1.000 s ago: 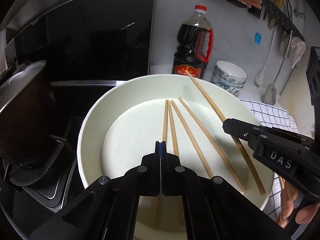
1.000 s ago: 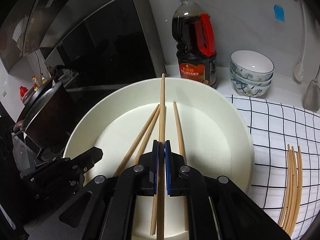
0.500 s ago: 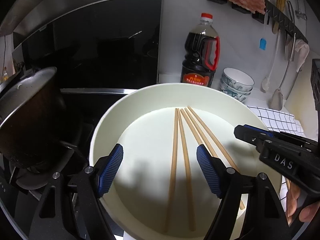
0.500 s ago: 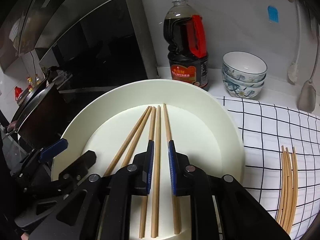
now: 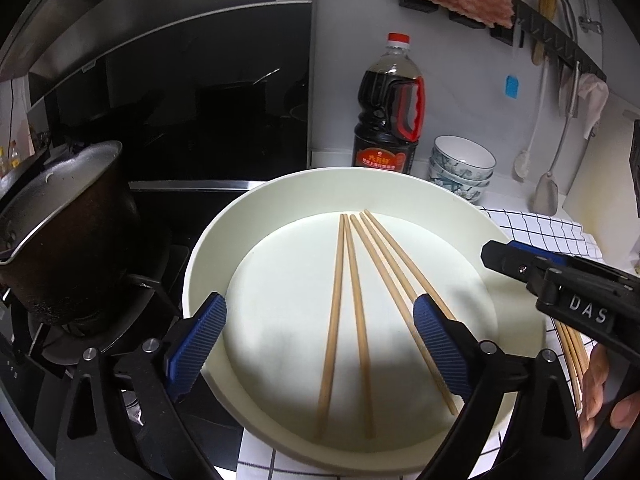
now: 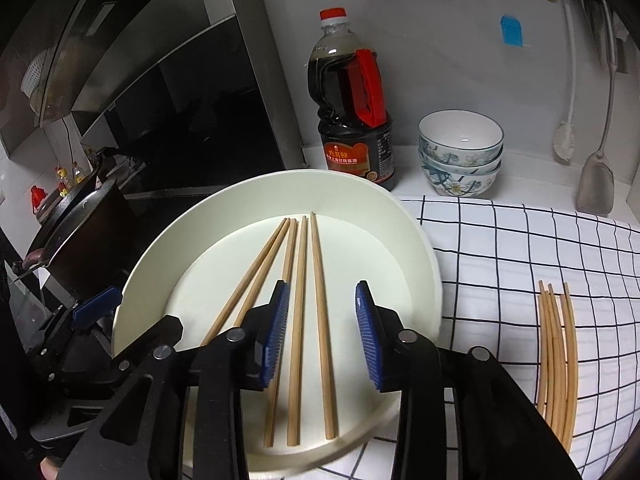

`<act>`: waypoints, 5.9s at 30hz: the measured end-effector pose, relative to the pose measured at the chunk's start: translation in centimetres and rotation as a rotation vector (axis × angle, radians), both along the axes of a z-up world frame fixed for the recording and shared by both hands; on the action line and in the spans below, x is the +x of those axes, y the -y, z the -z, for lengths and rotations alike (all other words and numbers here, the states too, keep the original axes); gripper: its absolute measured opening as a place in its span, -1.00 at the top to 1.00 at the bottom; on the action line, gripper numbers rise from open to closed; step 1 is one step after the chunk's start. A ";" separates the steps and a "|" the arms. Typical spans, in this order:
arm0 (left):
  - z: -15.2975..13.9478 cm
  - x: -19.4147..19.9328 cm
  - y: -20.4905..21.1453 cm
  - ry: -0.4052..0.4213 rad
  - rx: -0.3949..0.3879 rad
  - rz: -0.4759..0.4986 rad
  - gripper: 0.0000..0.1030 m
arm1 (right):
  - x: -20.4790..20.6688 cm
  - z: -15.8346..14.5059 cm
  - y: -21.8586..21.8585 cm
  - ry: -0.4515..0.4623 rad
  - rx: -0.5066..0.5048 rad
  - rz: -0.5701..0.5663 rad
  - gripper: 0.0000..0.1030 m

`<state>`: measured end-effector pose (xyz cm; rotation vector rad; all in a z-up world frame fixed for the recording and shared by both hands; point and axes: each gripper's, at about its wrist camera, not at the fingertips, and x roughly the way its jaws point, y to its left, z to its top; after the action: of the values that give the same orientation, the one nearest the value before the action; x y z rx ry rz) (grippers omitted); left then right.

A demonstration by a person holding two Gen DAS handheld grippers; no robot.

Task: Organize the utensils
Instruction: 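Withdraw the right tool from the basin back over the chopstick pile, then lower the right tool toward the loose wooden chopstick beside the pile, then close the right tool on the wooden chopstick and lift it, then carry the chopstick into the white basin and open the right tool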

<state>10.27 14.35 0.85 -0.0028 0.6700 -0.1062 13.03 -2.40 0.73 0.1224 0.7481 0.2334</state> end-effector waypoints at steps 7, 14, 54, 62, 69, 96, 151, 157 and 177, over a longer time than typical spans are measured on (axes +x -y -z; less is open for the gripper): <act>-0.6 -2.5 1.6 0.021 0.013 0.025 -0.85 | -2.8 -0.4 2.2 0.020 -0.008 0.019 0.20; -0.9 -5.4 4.5 0.032 0.028 0.071 -0.88 | -5.7 0.3 5.8 0.012 -0.011 0.070 0.04; 3.0 -9.1 18.8 -0.069 0.007 0.173 -0.88 | -9.5 8.1 19.7 -0.130 -0.267 0.233 -0.11; 4.6 -8.3 19.9 -0.111 0.010 0.181 -0.88 | -9.5 8.6 19.0 -0.140 -0.341 0.212 -0.10; 5.6 -7.6 21.2 -0.145 0.019 0.184 -0.88 | -9.3 8.7 20.2 -0.145 -0.296 0.218 0.03; 8.6 -5.9 25.4 -0.248 0.133 0.188 -0.90 | -9.3 8.8 24.9 -0.168 -0.210 0.285 0.02; 3.7 -4.6 23.8 -0.232 -0.063 0.296 0.86 | -7.1 5.3 24.9 -0.078 0.032 0.232 0.88; -0.9 -5.6 19.6 -0.133 -0.114 0.303 0.86 | -9.0 1.4 22.5 0.023 0.066 0.223 0.88; -4.1 1.2 1.7 -0.039 -0.064 0.045 0.86 | 0.6 -2.4 0.2 -0.001 0.066 -0.097 0.88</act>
<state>11.47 12.62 4.99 -0.0517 0.7055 -0.1710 13.60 -2.63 3.10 0.1494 0.7480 0.3504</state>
